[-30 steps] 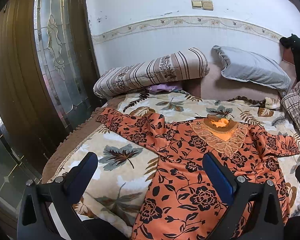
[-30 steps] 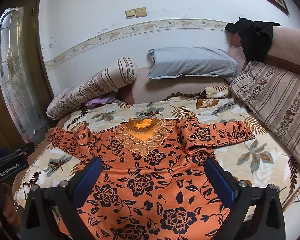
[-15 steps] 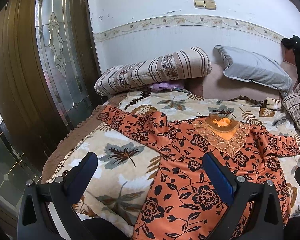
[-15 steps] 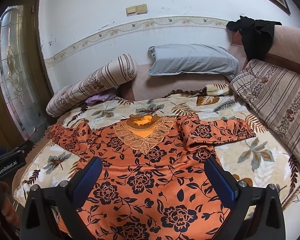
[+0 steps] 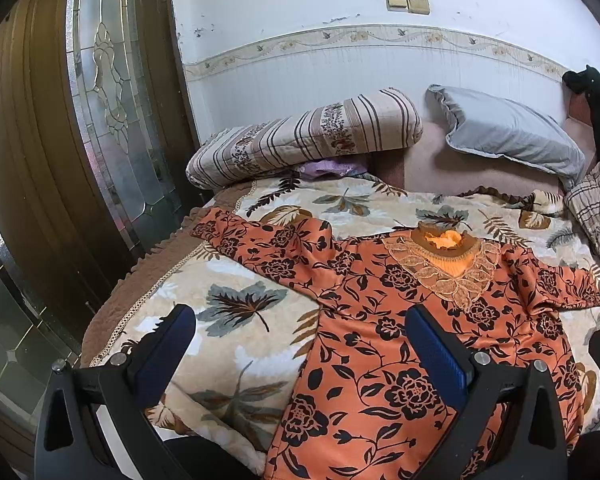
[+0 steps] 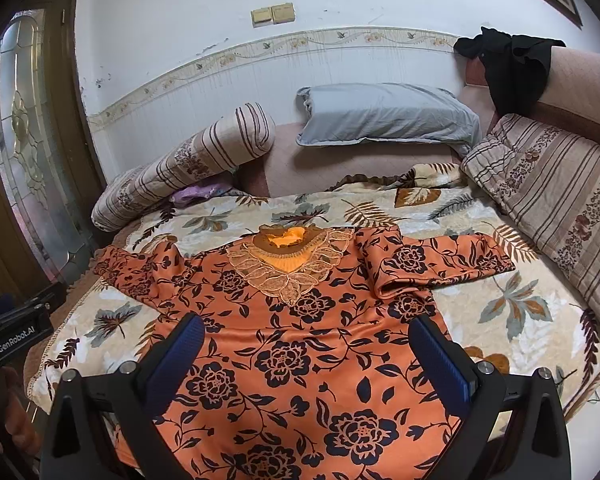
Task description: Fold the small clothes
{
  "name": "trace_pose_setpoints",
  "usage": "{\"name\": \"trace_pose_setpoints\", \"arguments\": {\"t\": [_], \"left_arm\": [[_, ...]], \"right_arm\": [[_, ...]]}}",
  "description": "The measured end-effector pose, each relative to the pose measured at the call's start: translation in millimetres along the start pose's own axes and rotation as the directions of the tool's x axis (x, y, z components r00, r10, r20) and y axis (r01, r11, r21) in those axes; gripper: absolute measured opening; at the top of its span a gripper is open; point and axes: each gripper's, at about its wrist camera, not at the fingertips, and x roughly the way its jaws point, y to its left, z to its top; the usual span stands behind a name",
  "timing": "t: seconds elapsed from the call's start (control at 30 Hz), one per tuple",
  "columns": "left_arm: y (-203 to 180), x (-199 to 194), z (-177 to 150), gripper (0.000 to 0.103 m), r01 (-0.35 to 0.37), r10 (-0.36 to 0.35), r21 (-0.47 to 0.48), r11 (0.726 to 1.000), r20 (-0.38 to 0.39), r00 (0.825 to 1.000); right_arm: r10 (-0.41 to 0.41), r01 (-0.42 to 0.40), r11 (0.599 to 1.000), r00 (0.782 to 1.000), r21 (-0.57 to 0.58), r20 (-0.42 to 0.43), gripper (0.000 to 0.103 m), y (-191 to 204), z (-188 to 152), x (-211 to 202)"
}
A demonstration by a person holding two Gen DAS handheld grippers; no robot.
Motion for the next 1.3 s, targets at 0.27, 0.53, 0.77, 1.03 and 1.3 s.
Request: {"name": "trace_pose_setpoints", "arguments": {"t": [0.27,0.53,0.77,1.03,1.3], "left_arm": [[-2.7,5.2,0.4,0.103,0.001,-0.001,0.005,1.0,-0.009,1.0],[-5.1,9.9,3.5,0.103,0.002,-0.002,0.013,1.0,-0.015,1.0],[-9.2,17.2,3.5,0.103,0.006,-0.006,0.025,1.0,-0.022,1.0],[-19.3,35.2,5.7,0.103,0.014,-0.012,0.052,0.999,-0.043,0.999],[-44.3,106.9,-2.5,0.103,0.097,-0.078,0.092,0.991,-0.195,0.978]], "right_arm": [[0.002,-0.002,1.0,1.0,0.002,-0.005,0.103,0.0,0.7,4.1],[0.002,-0.002,1.0,1.0,0.004,-0.017,0.103,1.2,2.0,11.6],[0.0,0.0,1.0,1.0,0.005,-0.024,0.103,-0.1,4.2,19.5],[-0.026,0.027,0.999,0.999,0.02,-0.025,0.103,-11.7,13.8,36.2],[-0.026,0.033,0.989,0.999,0.145,-0.045,0.103,-79.6,33.6,80.3]]}}
